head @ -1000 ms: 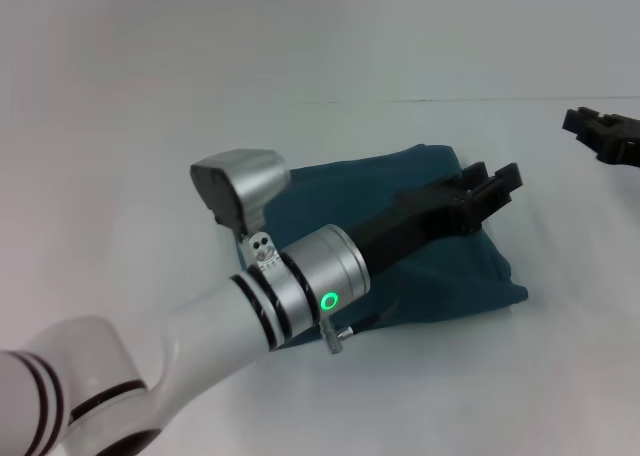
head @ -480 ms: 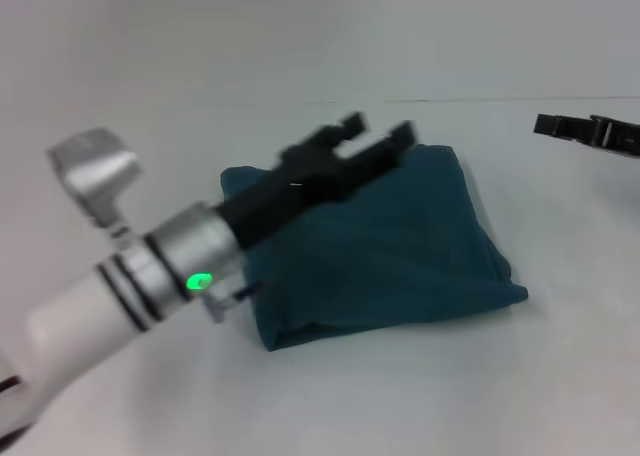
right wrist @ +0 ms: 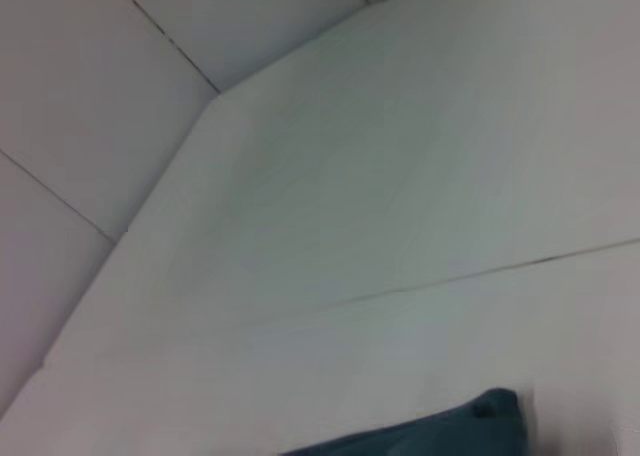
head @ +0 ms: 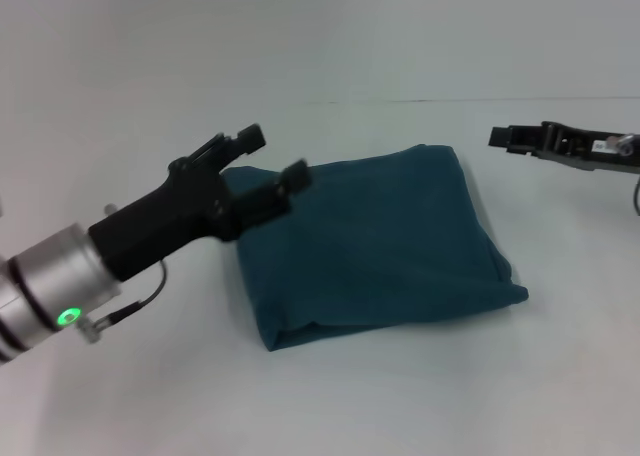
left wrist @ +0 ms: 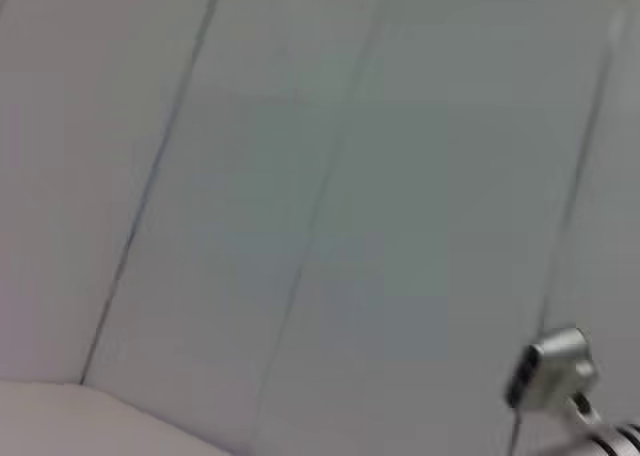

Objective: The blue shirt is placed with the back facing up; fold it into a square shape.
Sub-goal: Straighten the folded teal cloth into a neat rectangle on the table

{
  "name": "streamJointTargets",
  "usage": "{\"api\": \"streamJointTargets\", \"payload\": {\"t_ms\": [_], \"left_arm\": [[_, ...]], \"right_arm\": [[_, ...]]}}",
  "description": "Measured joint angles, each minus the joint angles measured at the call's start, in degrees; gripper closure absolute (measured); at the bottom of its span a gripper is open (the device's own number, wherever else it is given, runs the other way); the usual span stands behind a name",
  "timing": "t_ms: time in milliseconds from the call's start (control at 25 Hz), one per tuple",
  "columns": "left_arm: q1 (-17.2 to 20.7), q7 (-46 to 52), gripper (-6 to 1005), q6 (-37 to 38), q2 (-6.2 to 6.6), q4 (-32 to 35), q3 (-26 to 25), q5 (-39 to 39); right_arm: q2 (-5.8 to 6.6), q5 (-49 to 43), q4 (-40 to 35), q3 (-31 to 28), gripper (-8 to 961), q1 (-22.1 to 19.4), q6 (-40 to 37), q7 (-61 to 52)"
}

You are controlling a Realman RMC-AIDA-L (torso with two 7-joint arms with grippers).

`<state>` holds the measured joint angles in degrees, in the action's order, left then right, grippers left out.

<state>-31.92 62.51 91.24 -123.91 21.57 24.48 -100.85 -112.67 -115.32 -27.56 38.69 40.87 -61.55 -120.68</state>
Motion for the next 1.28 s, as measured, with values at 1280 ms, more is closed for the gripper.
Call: {"api": "streamJointTargets", "payload": {"t_ms": [1280], "left_arm": [[2.64, 0.91, 90, -2.22, 1.48, 15.93, 11.33, -8.38]], "right_arm": [[-3.57, 0.17, 8.73, 2.88, 336, 4.91, 18.63, -2.63]]}}
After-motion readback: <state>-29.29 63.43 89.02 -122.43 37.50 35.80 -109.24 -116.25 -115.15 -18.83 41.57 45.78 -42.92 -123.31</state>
